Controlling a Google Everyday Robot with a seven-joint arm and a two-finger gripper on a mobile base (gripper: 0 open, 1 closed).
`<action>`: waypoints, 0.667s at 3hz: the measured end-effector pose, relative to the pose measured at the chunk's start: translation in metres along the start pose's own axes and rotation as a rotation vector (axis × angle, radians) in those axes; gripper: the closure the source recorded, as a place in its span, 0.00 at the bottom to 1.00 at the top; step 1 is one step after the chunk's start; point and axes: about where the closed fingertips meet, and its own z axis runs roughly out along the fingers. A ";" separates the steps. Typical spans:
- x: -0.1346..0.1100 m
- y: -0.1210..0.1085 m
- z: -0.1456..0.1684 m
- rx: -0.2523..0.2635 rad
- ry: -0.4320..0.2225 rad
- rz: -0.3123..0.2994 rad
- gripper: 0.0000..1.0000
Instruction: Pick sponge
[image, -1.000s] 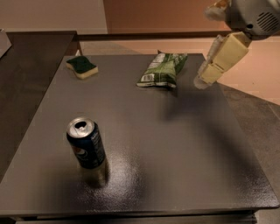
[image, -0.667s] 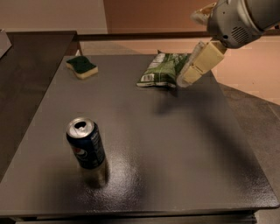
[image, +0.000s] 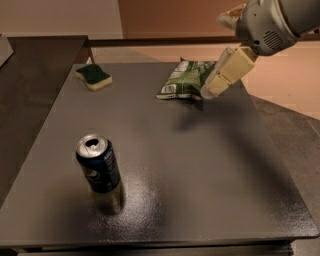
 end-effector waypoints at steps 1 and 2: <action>-0.015 -0.014 0.023 -0.008 -0.023 -0.035 0.00; -0.035 -0.029 0.046 -0.019 -0.062 -0.075 0.00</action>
Offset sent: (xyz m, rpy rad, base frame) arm 0.0816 0.0772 0.0033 0.0527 -0.0797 0.1465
